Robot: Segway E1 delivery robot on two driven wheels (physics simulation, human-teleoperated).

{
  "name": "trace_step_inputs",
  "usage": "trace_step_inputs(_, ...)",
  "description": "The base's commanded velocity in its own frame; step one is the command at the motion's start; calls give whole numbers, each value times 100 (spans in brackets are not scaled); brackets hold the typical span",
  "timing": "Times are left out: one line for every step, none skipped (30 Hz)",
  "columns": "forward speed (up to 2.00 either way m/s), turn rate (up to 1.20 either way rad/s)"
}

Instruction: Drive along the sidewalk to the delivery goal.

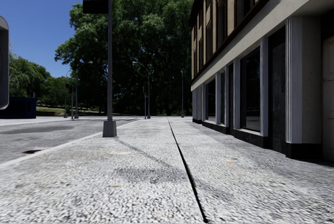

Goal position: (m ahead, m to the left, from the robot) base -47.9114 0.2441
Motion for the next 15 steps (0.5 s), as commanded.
trace_step_inputs(0,-60)
trace_step_inputs(0,-60)
trace_step_inputs(0,-60)
trace_step_inputs(0,-60)
trace_step_inputs(0,-60)
trace_step_inputs(0,-60)
trace_step_inputs(0,-60)
trace_step_inputs(0,-60)
trace_step_inputs(0,-60)
trace_step_inputs(0,-60)
trace_step_inputs(0,-60)
trace_step_inputs(0,-60)
trace_step_inputs(0,-60)
trace_step_inputs(0,-60)
trace_step_inputs(0,-60)
